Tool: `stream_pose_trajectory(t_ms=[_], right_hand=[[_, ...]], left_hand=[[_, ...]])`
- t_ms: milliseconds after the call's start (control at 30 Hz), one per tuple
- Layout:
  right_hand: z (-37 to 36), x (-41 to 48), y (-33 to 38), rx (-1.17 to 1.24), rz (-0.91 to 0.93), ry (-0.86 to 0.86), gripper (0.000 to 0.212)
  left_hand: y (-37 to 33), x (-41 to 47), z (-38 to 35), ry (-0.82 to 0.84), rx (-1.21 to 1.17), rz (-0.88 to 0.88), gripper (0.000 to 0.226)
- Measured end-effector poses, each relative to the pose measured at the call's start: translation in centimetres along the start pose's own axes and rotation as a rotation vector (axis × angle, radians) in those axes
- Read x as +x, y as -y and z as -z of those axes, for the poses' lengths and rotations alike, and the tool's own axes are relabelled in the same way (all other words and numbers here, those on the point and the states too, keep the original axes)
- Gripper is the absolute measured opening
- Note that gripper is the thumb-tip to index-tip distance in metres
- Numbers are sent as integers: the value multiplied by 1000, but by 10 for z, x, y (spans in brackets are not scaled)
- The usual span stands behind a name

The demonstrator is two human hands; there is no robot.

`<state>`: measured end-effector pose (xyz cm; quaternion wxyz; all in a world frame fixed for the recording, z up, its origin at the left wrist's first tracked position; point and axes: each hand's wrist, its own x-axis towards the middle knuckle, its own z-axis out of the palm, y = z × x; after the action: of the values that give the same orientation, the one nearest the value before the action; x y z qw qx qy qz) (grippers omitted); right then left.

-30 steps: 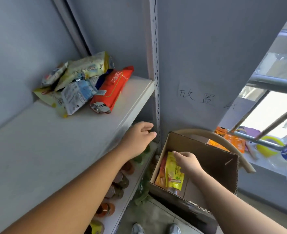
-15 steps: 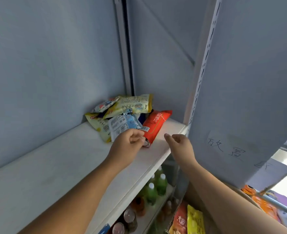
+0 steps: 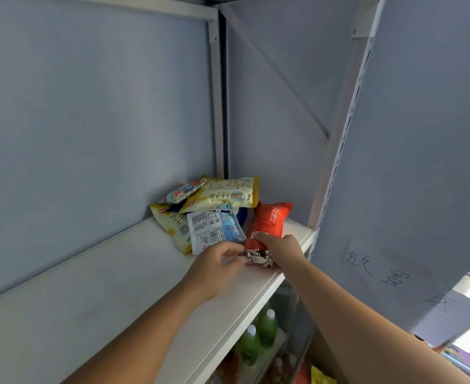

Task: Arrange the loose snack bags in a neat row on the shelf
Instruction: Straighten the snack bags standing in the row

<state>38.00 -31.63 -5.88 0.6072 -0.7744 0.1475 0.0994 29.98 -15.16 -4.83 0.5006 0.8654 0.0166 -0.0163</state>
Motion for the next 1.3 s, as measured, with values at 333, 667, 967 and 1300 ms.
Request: stream_pose_trajectory(t_ms=[333, 667, 967, 1300], right_hand=[[43, -34, -26, 292, 156, 29, 57], [42, -92, -32, 232, 375, 371, 65], [-54, -131, -30, -181, 861, 118, 80], [-117, -185, -22, 122, 558, 889, 58]], left_hand=[[-26, 22, -9, -56, -130, -51, 26], [-52, 9, 15, 147, -570, -137, 71], [-40, -56, 62, -668, -263, -19, 45], [3, -191, 95, -703, -359, 185, 80]])
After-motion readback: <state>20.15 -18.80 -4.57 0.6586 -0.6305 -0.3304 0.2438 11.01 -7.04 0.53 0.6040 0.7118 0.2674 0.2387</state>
